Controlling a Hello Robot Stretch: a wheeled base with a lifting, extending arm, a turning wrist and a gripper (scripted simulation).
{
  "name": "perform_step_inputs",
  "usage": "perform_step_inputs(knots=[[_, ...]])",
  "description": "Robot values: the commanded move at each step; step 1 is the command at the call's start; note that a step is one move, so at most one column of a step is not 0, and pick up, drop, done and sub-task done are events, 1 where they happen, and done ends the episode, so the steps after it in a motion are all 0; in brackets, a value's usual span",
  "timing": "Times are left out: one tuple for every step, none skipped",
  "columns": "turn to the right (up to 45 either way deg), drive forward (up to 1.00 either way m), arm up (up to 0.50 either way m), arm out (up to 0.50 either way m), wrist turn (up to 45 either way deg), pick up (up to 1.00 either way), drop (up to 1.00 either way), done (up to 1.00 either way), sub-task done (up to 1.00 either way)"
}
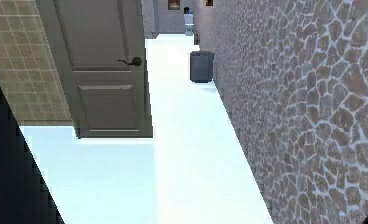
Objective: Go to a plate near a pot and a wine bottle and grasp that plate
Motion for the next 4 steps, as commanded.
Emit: perform_step_inputs(knots=[[-12.0,0.0,0.0,0.0,0.0,0.0,0.0,0.0,0.0],[-3.0,0.0,0.0,0.0,0.0,0.0,0.0,0.0,0.0],[0.0,0.05,0.0,0.0,0.0,0.0,0.0,0.0,0.0],[12.0,0.0,0.0,0.0,0.0,0.0,0.0,0.0,0.0]])
